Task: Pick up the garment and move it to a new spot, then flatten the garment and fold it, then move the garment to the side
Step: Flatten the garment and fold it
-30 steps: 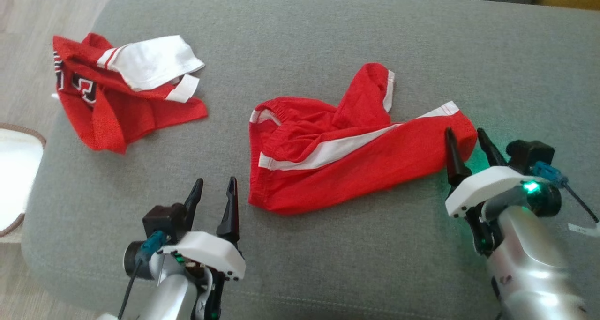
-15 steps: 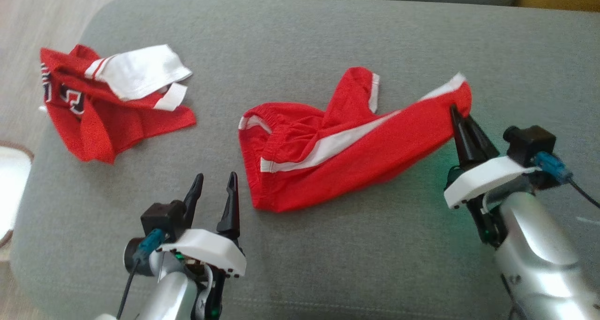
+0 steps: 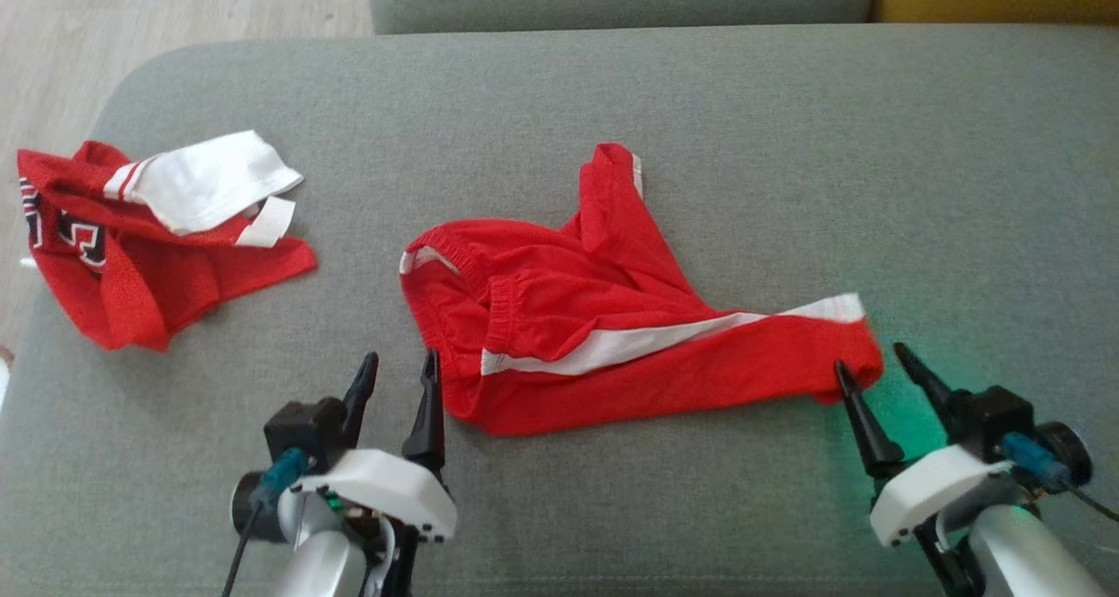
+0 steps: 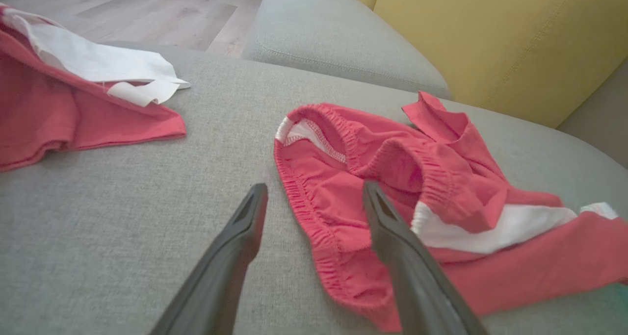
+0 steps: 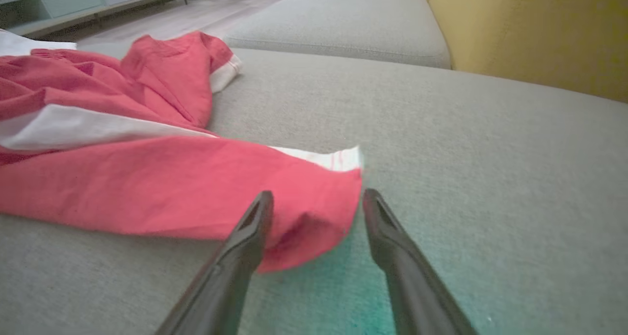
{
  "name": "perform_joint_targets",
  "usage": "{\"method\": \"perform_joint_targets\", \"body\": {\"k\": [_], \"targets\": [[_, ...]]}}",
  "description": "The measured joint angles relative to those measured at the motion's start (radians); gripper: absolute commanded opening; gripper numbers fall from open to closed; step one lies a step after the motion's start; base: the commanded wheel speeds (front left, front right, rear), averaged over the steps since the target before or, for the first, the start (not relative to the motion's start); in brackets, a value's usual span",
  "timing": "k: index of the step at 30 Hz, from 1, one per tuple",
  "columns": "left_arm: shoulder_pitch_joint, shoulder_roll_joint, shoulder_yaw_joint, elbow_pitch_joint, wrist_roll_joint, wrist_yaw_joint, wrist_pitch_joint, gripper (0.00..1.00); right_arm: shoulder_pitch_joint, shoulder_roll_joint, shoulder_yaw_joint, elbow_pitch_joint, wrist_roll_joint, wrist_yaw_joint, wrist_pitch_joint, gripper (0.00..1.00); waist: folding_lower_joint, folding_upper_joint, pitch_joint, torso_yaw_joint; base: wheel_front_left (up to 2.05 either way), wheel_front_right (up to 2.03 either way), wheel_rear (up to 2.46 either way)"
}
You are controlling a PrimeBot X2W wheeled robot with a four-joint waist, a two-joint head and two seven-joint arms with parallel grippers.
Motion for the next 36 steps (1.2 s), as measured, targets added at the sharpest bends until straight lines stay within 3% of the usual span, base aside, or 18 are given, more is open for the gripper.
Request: {"method": "perform_joint_targets", "body": {"k": [5,11,18,36], "targets": [[0.019,0.000,0.011,0.008,0.002,0.008,0.000,1.00,0.000,0.034,-0.103,0.017,-0.057,0.000,0.000,1.00,0.0000,0.0000,-0.016,-0.013,0.00,0.00,0.00],[0.022,0.000,0.041,-0.016,0.046,0.018,0.000,1.00,0.002,0.136,-0.245,-0.135,-0.131,0.000,0.000,1.00,0.0000,0.0000,-0.033,-0.022,0.00,0.00,0.00],[0.060,0.001,0.056,-0.059,0.122,0.018,0.000,1.00,0.032,0.213,-0.274,-0.175,-0.182,0.000,0.000,1.00,0.0000,0.0000,-0.053,-0.026,0.00,0.00,0.00],[0.120,0.001,0.082,-0.070,0.179,0.044,0.000,1.00,0.060,0.231,-0.259,-0.101,-0.125,0.000,0.000,1.00,0.0000,0.0000,-0.088,-0.016,0.00,0.00,0.00]]}}
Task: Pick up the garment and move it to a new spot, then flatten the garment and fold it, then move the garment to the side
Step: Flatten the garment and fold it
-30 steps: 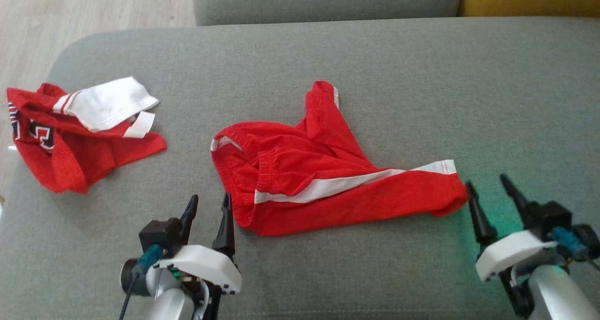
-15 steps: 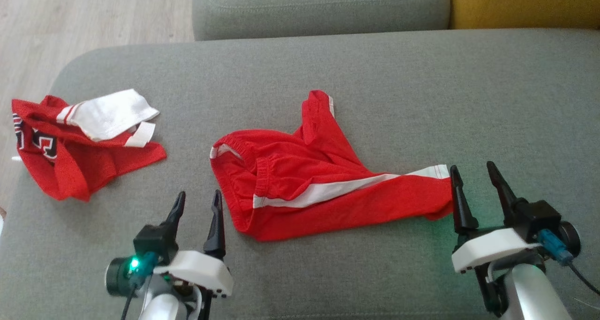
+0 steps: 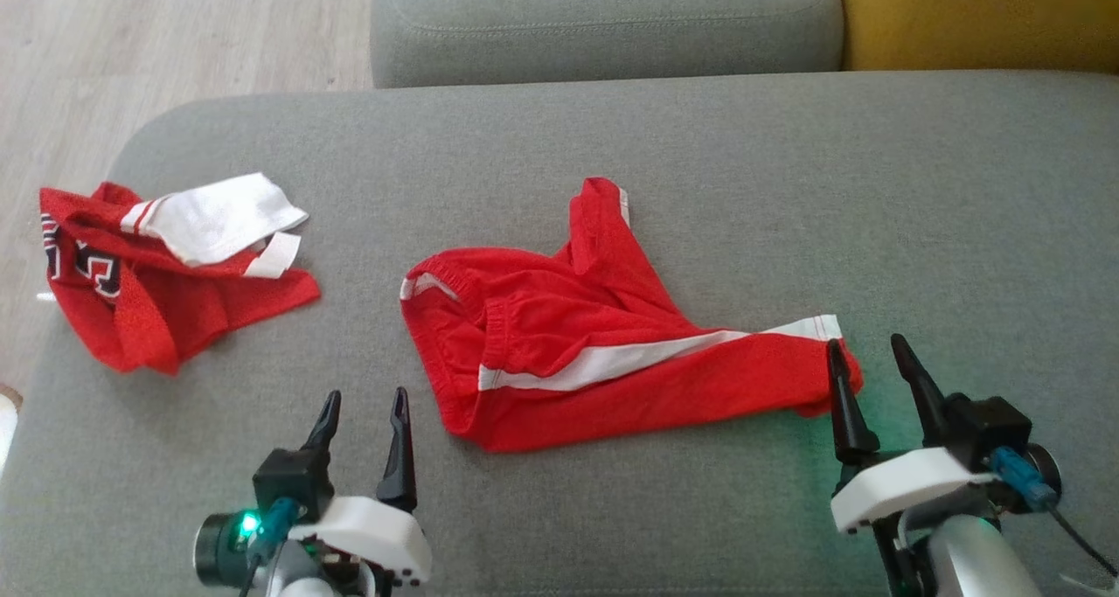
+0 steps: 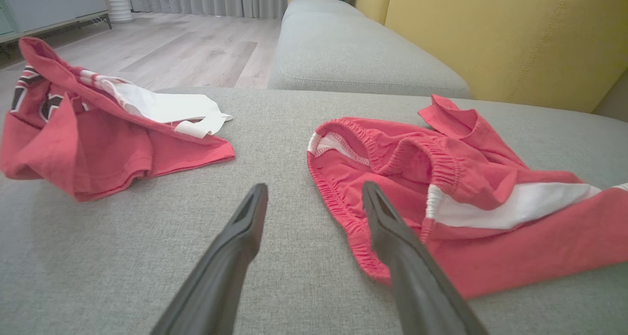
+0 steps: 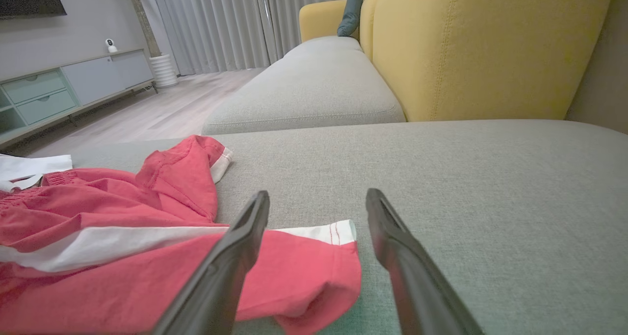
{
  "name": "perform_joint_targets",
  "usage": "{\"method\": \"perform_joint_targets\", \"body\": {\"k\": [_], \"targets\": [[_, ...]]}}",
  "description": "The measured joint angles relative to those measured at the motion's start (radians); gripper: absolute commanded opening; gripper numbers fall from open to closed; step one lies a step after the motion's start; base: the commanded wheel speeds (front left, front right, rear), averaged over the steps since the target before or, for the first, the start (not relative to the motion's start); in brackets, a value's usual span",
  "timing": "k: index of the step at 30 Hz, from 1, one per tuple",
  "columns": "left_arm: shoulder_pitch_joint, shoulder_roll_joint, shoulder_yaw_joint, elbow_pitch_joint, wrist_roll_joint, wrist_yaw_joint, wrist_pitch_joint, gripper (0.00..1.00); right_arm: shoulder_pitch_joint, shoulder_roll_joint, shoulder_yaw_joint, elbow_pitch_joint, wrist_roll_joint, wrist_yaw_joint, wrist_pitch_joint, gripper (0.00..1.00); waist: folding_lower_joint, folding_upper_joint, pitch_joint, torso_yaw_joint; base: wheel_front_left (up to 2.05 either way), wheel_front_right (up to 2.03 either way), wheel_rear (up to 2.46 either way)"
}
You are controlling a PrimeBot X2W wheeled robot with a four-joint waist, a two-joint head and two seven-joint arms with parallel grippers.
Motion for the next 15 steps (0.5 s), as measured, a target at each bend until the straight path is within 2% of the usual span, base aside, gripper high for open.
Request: {"method": "perform_joint_targets", "body": {"k": [5,11,15], "targets": [[-0.003,0.000,-0.008,-0.006,-0.022,-0.014,0.000,1.00,-0.005,0.000,0.012,0.005,0.000,0.000,0.000,1.00,0.0000,0.0000,0.016,0.006,0.00,0.00,0.00],[-0.037,0.001,-0.079,-0.011,-0.109,-0.123,0.000,1.00,-0.010,0.001,0.025,0.010,0.000,0.000,0.000,1.00,0.0000,0.0000,0.043,-0.002,0.00,0.00,0.00],[-0.084,0.001,-0.114,0.040,-0.159,-0.171,0.000,1.00,-0.029,0.001,0.029,0.012,0.000,0.000,0.000,1.00,0.0000,0.0000,0.068,-0.019,0.00,0.00,0.00]]}}
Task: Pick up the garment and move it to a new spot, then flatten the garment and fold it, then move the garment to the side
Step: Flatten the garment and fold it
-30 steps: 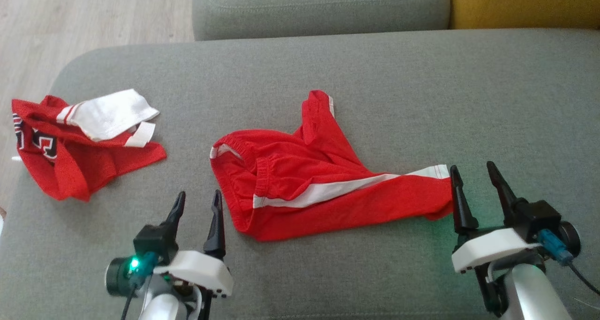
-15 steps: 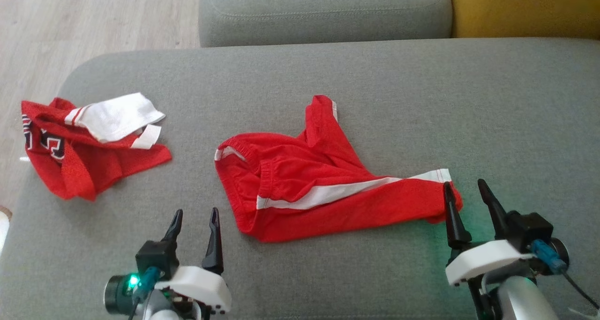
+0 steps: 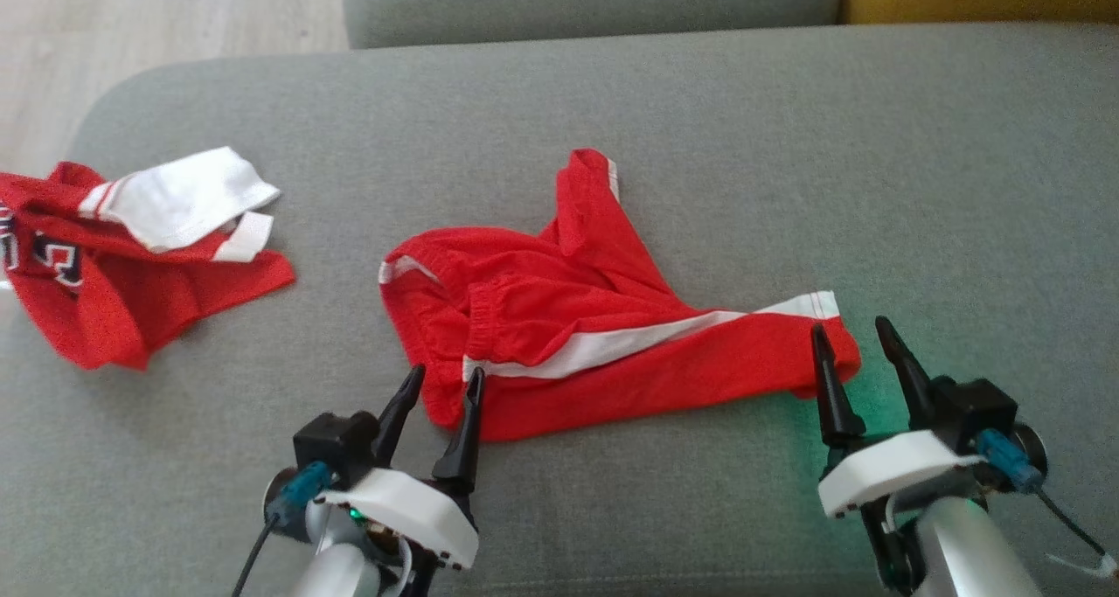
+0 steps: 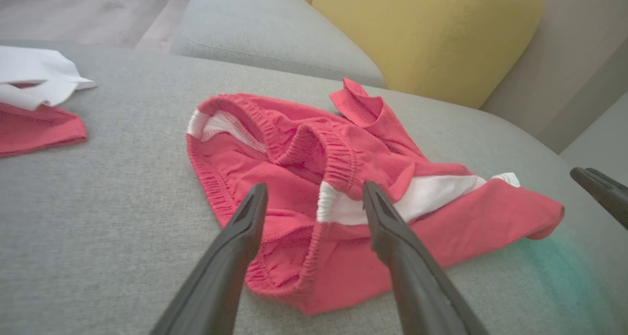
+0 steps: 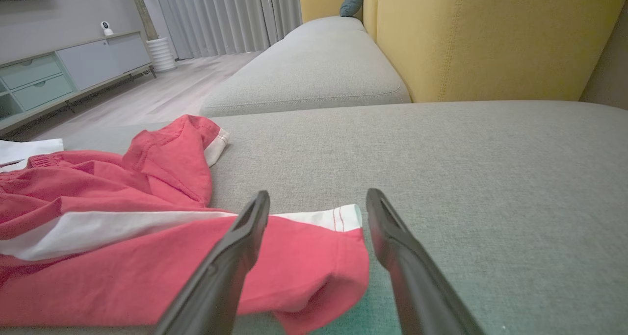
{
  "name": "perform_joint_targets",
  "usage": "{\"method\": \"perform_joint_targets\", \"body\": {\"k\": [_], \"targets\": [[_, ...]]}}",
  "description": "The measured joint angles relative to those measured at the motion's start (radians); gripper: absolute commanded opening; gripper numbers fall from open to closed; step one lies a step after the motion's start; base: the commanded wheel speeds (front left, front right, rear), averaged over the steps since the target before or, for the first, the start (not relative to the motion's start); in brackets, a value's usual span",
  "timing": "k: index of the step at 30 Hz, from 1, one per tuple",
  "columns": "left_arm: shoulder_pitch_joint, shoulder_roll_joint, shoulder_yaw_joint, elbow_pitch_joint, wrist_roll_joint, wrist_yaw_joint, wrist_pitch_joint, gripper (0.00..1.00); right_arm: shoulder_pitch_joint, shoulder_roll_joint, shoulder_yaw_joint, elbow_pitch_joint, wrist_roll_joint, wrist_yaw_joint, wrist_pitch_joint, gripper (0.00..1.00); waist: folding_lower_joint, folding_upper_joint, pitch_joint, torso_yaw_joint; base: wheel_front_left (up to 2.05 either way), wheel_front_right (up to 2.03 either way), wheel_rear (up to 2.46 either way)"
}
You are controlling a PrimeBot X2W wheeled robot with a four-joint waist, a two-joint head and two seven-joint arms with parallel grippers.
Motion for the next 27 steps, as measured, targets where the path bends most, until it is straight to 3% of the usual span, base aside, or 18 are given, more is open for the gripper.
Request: {"method": "perform_joint_targets", "body": {"k": [6,15,16,18,19,27], "targets": [[-0.039,0.000,-0.016,0.072,-0.030,-0.016,0.000,1.00,-0.023,0.000,0.003,-0.006,0.000,0.000,0.000,1.00,0.0001,0.0000,0.041,-0.032,0.00,0.00,0.00],[-0.051,0.000,-0.003,0.071,-0.043,-0.033,0.000,1.00,-0.026,0.000,-0.005,-0.012,-0.003,0.000,0.000,1.00,0.0001,0.0000,0.080,-0.053,0.00,0.00,0.00],[-0.052,0.000,-0.003,0.071,-0.043,-0.034,0.000,0.62,-0.029,0.000,-0.005,-0.012,-0.003,0.000,0.000,1.00,0.0001,0.0000,0.082,-0.053,0.00,0.00,0.00],[-0.053,0.000,-0.003,0.069,-0.043,-0.034,0.000,0.08,-0.037,0.000,-0.005,-0.012,-0.003,0.000,0.000,1.00,0.0001,0.0000,0.084,-0.053,0.00,0.00,0.00],[-0.054,0.000,-0.003,0.067,-0.043,-0.034,0.000,0.00,-0.039,0.000,-0.005,-0.013,-0.003,0.000,0.000,1.00,0.0001,0.0000,0.086,-0.053,0.00,0.00,0.00],[-0.067,-0.001,0.038,0.030,-0.028,-0.014,0.000,0.00,-0.045,0.000,-0.005,0.013,0.082,0.000,0.000,1.00,0.0001,0.0000,0.098,-0.035,0.00,0.00,0.00]]}}
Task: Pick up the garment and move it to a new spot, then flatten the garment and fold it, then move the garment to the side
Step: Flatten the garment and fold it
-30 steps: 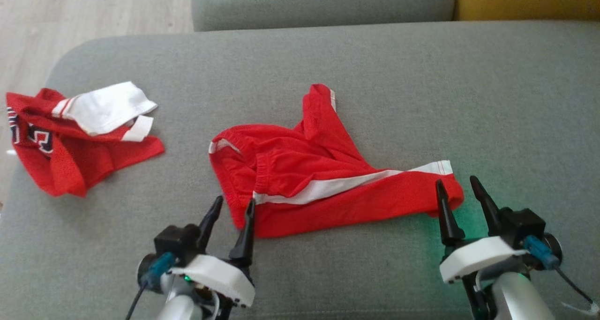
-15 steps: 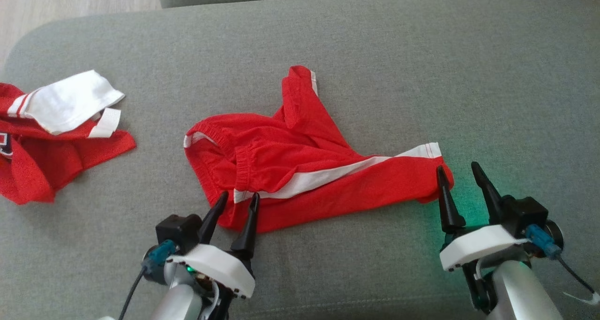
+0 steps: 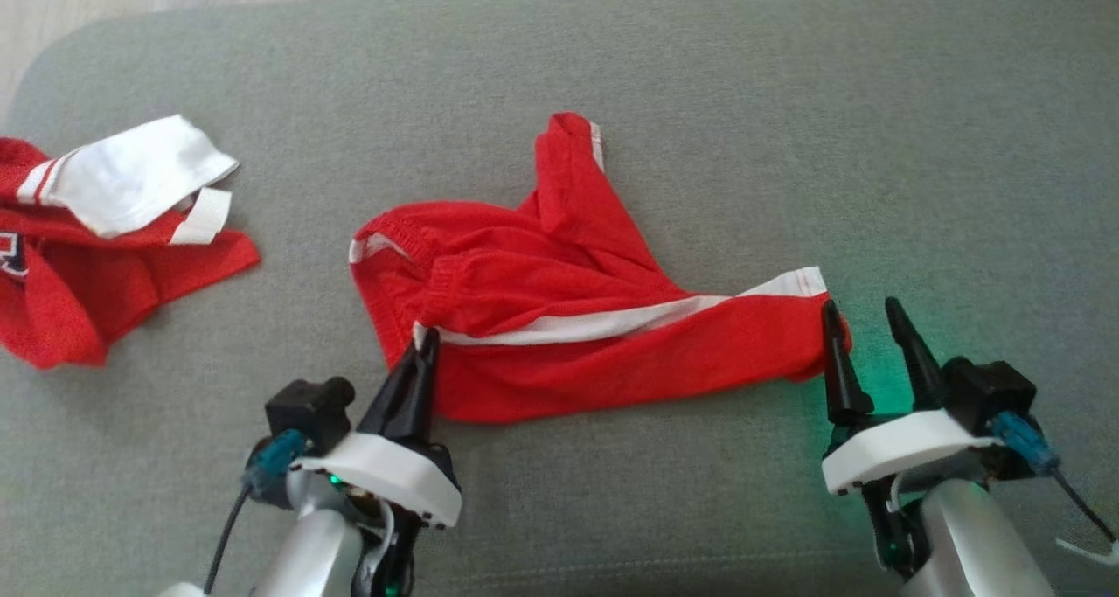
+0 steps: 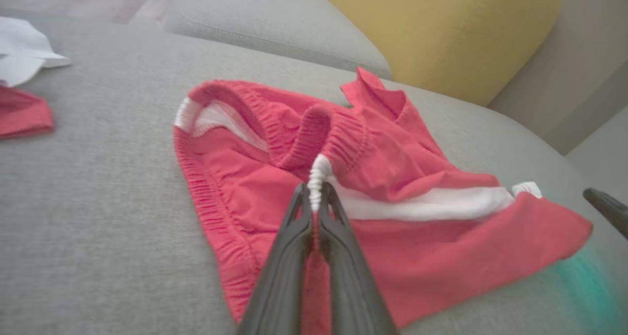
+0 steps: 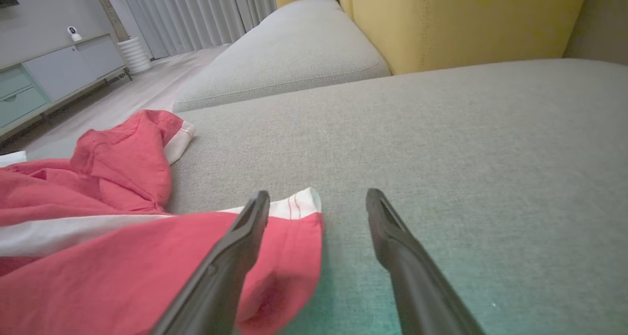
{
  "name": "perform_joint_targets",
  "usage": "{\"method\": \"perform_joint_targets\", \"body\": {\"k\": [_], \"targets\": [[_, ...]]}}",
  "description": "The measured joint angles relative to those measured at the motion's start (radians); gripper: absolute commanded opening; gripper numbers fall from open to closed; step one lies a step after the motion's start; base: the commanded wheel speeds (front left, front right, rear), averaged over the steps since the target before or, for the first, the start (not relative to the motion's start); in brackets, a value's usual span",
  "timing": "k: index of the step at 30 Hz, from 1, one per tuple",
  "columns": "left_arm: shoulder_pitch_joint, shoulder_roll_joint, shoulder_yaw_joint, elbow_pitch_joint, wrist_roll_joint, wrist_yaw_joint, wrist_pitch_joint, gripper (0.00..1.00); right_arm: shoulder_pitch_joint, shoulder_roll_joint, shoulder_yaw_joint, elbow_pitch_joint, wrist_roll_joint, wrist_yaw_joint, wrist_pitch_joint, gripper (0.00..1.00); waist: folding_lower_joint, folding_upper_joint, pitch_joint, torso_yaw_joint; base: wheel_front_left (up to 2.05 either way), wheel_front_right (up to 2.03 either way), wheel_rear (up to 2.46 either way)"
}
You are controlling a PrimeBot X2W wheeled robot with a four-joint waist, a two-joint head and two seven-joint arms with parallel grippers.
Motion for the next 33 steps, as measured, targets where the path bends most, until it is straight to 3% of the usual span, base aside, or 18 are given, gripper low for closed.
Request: {"method": "perform_joint_targets", "body": {"k": [12,33], "targets": [[0.058,0.000,0.037,0.013,0.047,-0.001,0.000,0.00,-0.109,-0.009,0.128,0.109,0.236,0.000,0.030,1.00,0.0000,0.0000,0.014,0.051,0.00,0.00,0.00],[0.051,0.000,0.015,0.015,0.044,0.005,0.000,0.00,-0.125,-0.085,0.262,0.065,0.352,0.000,0.162,1.00,-0.0001,0.0000,0.018,0.040,0.00,0.00,0.00]]}}
